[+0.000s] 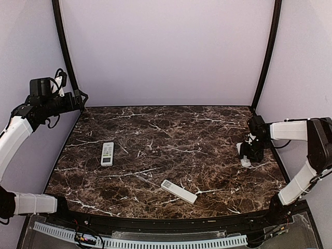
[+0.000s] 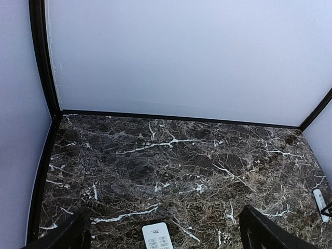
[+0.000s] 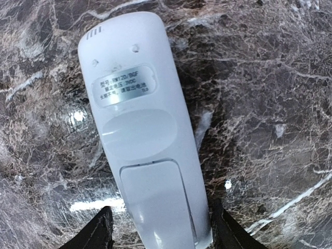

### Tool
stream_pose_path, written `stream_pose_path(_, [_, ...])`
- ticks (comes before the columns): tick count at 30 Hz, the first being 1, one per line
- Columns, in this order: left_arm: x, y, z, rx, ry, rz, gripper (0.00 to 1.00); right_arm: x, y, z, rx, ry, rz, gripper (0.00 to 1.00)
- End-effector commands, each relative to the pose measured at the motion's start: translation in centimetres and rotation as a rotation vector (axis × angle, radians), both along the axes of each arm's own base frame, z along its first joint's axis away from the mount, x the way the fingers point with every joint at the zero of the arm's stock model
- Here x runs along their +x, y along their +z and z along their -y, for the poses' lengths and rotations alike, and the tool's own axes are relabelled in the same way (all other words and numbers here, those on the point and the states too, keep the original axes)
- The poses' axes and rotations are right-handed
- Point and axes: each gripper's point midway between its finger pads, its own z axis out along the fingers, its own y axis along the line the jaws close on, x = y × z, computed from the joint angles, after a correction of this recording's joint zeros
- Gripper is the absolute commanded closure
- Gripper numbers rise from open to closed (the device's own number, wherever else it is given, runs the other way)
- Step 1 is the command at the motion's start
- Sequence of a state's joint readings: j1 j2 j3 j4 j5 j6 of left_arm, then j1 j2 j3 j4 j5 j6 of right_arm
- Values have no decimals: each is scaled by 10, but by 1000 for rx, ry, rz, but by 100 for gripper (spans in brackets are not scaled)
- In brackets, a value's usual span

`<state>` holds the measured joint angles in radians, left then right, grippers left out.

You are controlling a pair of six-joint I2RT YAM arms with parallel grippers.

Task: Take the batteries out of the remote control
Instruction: Pick up the remote control from the corner of the board.

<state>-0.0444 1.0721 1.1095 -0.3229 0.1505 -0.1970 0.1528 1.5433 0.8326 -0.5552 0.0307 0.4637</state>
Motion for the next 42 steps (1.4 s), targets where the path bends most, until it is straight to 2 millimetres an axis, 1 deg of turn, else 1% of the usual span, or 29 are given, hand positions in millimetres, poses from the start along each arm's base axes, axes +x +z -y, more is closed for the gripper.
stream_pose_path(1, [0, -4, 3, -6, -12, -9, 1, 4, 1, -4, -30, 21, -7, 39])
stream_pose_path(9, [0, -5, 3, -10, -12, -16, 1, 2, -3, -4, -58, 24, -27, 39])
stream_pose_path(12, [0, -5, 3, -10, -12, -16, 1, 0, -5, -2, -72, 20, -42, 43])
stream_pose_path(19, [0, -5, 3, -13, -12, -18, 1, 0, -7, 0, -88, 18, -55, 48])
stream_pose_path(27, [0, -5, 3, -14, -12, -18, 1, 4, -2, -11, -38, 55, -16, 56])
stream_pose_path(30, [0, -5, 3, -15, -12, -18, 1, 6, 4, -18, -11, 83, 6, 60])
stream_pose_path(34, [-1, -3, 7, -41, -24, -18, 1, 8, 13, -31, 15, 140, 35, 59])
stream_pose_path(38, [-3, -4, 13, -110, -34, -23, 1, 7, 27, -53, 63, 209, 64, 59])
stream_pose_path(42, [-8, -20, 16, -165, -29, -63, 1, 7, 36, -77, 79, 278, 80, 59])
